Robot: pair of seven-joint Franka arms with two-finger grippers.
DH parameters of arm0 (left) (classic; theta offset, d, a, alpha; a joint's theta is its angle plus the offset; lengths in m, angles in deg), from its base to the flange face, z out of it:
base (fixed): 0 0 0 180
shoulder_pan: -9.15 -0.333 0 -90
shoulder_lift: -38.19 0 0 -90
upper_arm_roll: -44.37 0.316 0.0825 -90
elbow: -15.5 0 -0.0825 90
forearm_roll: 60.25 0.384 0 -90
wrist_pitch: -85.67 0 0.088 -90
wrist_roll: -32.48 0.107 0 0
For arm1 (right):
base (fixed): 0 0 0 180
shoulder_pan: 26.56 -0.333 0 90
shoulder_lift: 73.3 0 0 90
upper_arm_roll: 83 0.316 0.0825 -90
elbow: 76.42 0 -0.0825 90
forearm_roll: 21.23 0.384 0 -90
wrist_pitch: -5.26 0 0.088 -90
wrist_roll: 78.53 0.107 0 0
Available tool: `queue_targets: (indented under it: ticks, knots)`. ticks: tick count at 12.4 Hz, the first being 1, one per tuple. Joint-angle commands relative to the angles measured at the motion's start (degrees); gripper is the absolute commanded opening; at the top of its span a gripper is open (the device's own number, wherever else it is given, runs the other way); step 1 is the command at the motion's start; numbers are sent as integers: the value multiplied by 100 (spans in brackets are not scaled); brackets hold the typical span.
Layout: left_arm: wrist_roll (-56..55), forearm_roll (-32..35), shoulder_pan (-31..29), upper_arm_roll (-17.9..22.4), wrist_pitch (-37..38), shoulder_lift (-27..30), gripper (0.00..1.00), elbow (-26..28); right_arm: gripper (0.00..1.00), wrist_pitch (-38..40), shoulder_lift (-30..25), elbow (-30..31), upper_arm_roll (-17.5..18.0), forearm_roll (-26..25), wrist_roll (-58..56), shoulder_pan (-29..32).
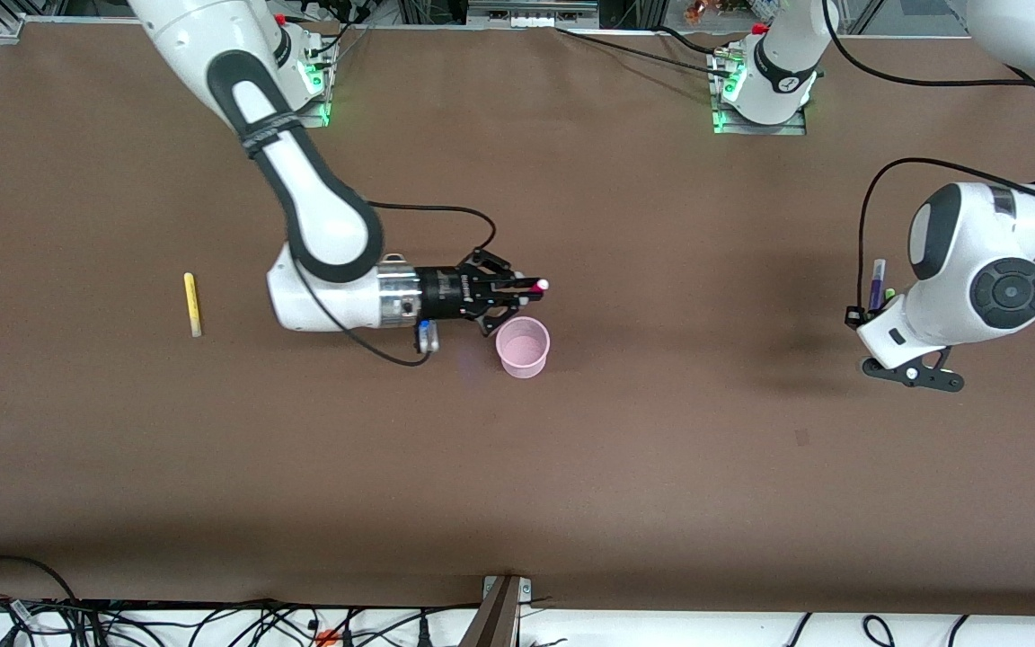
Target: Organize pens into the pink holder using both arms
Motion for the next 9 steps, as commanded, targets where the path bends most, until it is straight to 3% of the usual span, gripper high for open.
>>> queue_targets:
  ticks: [1,5,7,9]
  knots:
    - [502,-690,-8,3,181,-133,0,-563,0,-55,440,-564,-14,88,93,-24]
    - [2250,-2370,-236,21,163,-923,0,-1557,0,-319,827,-881,-14,79,-21,-112]
    - [2944,-2952,-228,3,146,-1196,0,-1847,0,-336,950,-881,-23,62,-48,-112]
    - [3850,-4047,-175,3,154,-1337,0,-1937,0,-485,1030,-872,-23,62,-83,-147]
